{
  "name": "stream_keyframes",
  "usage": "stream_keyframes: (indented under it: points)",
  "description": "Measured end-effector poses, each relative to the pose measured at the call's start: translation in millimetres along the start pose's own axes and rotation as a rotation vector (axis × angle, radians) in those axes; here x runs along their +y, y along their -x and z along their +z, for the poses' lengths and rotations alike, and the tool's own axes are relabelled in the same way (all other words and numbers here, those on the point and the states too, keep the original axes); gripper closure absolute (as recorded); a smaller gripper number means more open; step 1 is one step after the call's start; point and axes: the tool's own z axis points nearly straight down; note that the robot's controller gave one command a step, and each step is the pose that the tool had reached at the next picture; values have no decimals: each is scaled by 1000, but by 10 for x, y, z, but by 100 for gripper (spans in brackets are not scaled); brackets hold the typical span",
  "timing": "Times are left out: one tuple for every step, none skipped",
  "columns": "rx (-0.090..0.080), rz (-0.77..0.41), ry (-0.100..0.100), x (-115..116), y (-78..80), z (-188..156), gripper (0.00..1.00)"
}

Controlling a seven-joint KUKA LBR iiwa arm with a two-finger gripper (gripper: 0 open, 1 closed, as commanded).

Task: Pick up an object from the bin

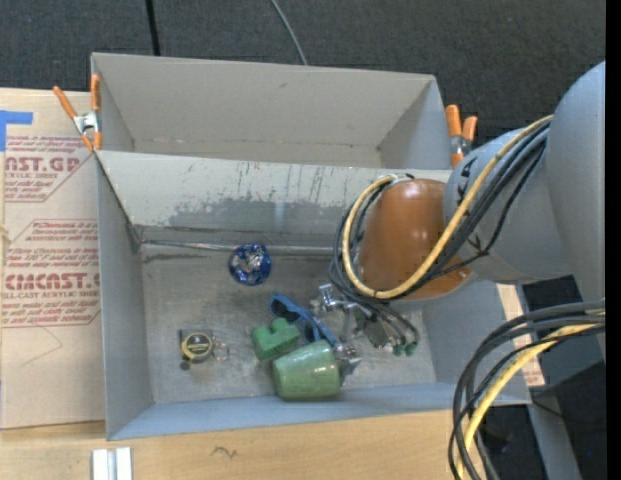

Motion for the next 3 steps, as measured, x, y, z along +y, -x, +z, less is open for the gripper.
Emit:
stream_keyframes:
  points:
    - [-10,-258,-6,455,98,9,0]
    - [-5,-122,-3,916,196,56,0]
    - [-3,-122,-2,918,182,52,100]
